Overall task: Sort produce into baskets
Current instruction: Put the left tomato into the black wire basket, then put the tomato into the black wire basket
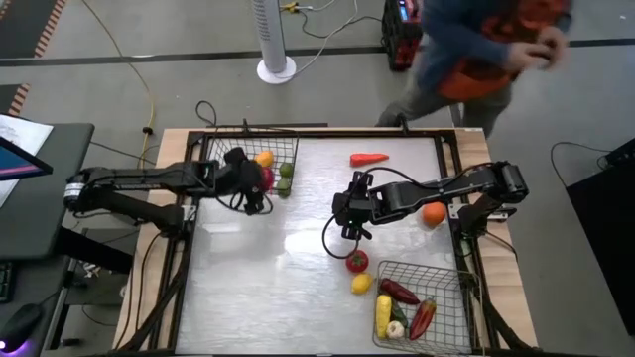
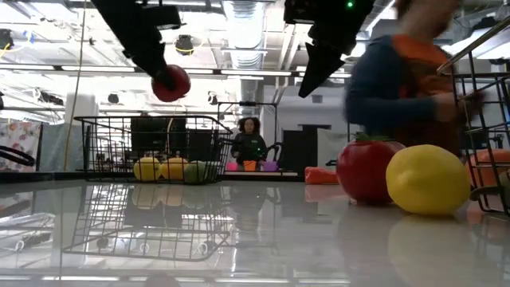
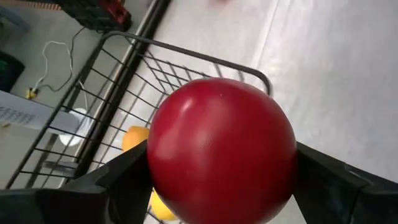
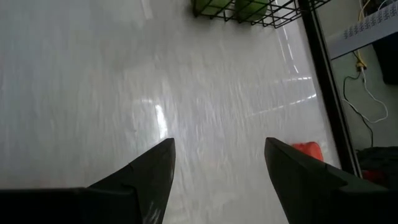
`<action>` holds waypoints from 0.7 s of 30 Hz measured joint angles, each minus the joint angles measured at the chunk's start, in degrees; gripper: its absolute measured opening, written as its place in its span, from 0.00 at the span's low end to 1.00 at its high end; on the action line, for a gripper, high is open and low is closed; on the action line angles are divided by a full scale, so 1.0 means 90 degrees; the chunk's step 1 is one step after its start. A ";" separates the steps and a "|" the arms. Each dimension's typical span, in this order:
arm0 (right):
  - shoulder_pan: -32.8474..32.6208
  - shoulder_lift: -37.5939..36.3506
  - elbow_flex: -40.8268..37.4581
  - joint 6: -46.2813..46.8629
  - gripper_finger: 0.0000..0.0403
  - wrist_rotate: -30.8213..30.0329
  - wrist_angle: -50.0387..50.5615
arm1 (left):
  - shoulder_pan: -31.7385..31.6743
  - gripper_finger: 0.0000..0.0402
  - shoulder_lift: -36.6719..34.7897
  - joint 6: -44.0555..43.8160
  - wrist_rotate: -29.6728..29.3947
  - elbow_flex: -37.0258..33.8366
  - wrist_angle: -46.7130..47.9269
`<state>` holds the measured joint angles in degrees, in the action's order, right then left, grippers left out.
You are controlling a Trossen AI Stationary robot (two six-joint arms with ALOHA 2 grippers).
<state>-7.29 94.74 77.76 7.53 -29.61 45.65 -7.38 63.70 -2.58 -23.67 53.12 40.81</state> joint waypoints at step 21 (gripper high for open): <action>0.0078 -0.0062 0.0002 -0.0036 0.68 0.0467 0.0150 | -0.1852 0.99 0.0409 0.0719 0.0608 -0.0007 -0.0406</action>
<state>-6.59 94.18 77.78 7.20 -25.40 47.00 -24.05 67.37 3.89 -18.20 53.06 37.16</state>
